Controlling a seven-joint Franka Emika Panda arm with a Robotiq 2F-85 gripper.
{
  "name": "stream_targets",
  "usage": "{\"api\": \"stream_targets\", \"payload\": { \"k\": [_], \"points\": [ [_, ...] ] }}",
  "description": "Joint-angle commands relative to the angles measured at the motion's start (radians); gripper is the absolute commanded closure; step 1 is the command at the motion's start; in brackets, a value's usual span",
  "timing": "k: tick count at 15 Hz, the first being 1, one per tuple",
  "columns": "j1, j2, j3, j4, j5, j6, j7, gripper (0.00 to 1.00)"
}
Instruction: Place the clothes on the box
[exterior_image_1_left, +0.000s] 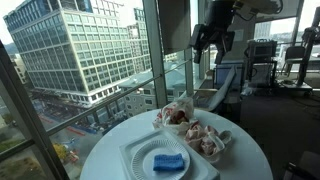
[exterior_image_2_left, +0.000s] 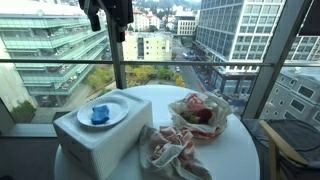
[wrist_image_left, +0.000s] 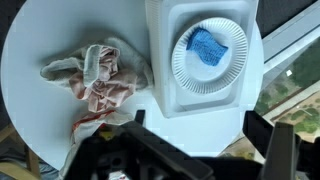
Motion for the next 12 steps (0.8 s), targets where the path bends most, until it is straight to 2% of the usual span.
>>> {"api": "stream_targets", "payload": {
  "k": [1, 3, 6, 12],
  "points": [
    [-0.007, 0.000, 0.005, 0.002, 0.003, -0.002, -0.003, 0.00],
    [-0.010, 0.016, 0.002, 0.000, 0.002, -0.007, -0.002, 0.00],
    [-0.026, 0.062, -0.007, -0.038, 0.010, 0.050, 0.005, 0.00],
    [-0.060, 0.222, -0.033, -0.100, 0.013, 0.280, 0.016, 0.00]
  ]
}}
